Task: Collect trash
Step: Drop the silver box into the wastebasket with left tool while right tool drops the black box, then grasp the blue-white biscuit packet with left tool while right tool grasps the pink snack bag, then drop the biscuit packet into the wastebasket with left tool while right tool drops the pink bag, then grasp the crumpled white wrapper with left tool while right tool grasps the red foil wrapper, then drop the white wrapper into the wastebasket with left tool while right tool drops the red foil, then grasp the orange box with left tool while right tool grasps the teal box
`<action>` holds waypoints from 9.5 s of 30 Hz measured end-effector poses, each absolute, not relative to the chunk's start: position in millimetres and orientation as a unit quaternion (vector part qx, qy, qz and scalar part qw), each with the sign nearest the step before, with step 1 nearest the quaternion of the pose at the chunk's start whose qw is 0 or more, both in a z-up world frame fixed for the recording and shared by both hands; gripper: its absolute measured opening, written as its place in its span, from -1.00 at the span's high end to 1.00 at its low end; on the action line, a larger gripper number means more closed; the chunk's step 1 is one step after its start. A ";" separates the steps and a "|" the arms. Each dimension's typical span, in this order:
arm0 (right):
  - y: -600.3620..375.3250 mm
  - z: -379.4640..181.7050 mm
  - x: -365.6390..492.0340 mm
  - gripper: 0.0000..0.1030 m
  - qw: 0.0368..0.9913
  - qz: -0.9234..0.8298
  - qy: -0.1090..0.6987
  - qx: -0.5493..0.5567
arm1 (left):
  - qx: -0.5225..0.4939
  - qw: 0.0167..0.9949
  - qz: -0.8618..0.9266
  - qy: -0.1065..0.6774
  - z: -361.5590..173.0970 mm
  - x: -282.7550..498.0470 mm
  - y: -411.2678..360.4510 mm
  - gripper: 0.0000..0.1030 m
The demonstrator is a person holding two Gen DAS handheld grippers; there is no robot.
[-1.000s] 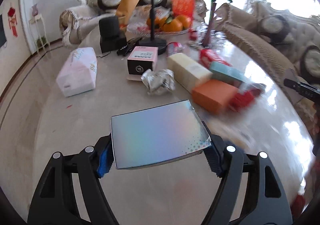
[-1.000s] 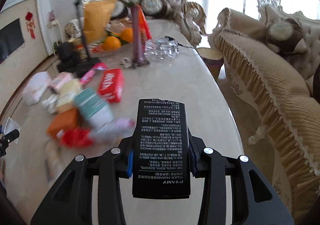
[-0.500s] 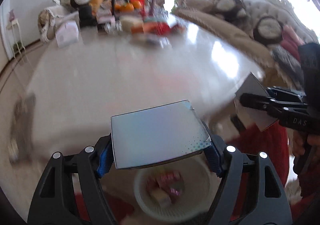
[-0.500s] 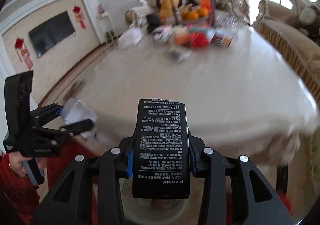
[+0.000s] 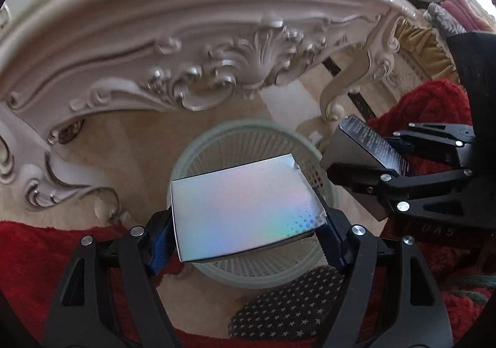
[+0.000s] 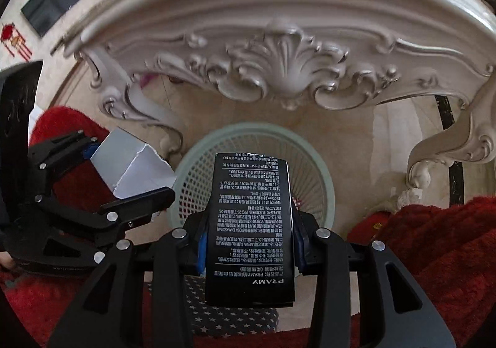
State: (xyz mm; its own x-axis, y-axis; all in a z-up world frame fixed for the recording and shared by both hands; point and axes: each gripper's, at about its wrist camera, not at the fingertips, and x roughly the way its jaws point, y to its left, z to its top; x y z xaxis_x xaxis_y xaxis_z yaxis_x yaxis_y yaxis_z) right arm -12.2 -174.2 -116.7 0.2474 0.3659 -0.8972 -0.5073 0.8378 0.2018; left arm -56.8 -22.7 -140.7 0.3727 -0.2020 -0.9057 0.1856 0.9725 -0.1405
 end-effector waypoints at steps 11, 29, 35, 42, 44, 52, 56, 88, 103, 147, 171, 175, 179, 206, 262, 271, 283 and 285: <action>-190.2 -122.2 -16.3 -0.27 0.802 0.241 0.542 -0.073 | -0.001 0.831 -0.091 0.548 -143.7 -52.9 -16.0 -0.79; -246.1 57.8 124.3 -0.27 0.933 0.186 0.306 -0.045 | -0.079 0.917 -0.014 0.391 48.7 116.0 -4.9 -0.79; -241.7 75.0 243.8 -0.52 0.936 0.157 0.314 -0.035 | -0.123 0.900 0.053 0.415 35.8 227.8 -16.4 -0.79; -223.3 56.5 338.0 -0.55 0.923 0.149 0.354 -0.028 | -0.147 0.873 0.120 0.449 4.3 287.9 -15.3 -0.79; -219.4 47.6 356.8 -0.59 0.916 0.146 0.371 -0.033 | -0.152 0.868 0.131 0.453 -0.3 294.7 -15.5 -0.79; -209.4 33.1 393.1 -0.63 0.904 0.151 0.398 -0.048 | -0.152 0.862 0.157 0.458 -11.0 314.0 -23.0 -0.79; -204.7 21.8 404.5 -0.64 0.894 0.155 0.414 -0.068 | -0.120 0.861 0.173 0.462 -17.3 318.1 -30.3 -0.79; -217.3 28.0 357.3 0.27 0.899 0.175 0.396 -0.065 | -0.032 0.898 0.046 0.436 6.6 270.0 19.7 0.43; -244.2 68.8 81.4 0.27 0.899 0.290 0.326 -0.039 | 0.007 0.916 -0.136 0.377 45.1 6.9 -1.1 0.43; -216.4 57.4 113.1 -0.41 0.922 0.223 0.312 -0.053 | -0.026 0.929 -0.035 0.367 48.0 84.8 59.1 -0.72; -135.8 16.4 353.9 -0.47 0.877 0.230 0.387 -0.166 | -0.059 0.906 0.040 0.417 17.8 401.8 94.5 -0.72; -130.6 10.4 365.6 -0.47 0.867 0.248 0.398 -0.167 | -0.056 0.901 0.046 0.428 12.3 419.5 92.8 -0.72; -128.1 7.6 369.1 -0.46 0.865 0.259 0.398 -0.160 | -0.053 0.895 0.056 0.439 6.2 429.6 93.5 -0.72; -186.3 41.6 290.8 0.33 0.887 0.276 0.367 -0.038 | -0.060 0.914 0.011 0.402 31.2 333.1 85.0 0.33; -187.9 -85.2 -24.5 -0.39 0.838 0.257 0.476 -0.070 | 0.008 0.849 -0.100 0.519 -108.9 -59.0 -12.5 -0.57; -202.2 2.4 18.1 -0.39 0.881 0.271 0.385 -0.055 | -0.051 0.881 -0.113 0.457 -2.6 -7.9 5.1 -0.57; -206.9 69.3 216.7 -0.47 0.932 0.217 0.284 -0.063 | -0.120 0.905 0.002 0.409 34.3 231.8 6.3 -0.64; -201.8 69.7 257.9 -0.47 0.931 0.217 0.286 -0.068 | -0.133 0.898 0.026 0.419 26.8 259.3 6.4 -0.64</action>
State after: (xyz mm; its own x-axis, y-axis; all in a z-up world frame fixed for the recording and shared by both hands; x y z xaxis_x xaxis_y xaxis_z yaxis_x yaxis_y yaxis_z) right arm 257.9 -201.8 69.7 0.7426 0.3640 -0.5622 -0.4422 0.8969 -0.0033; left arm 259.3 6.4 26.8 0.6473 -0.0642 -0.7595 -0.1588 0.9632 -0.2167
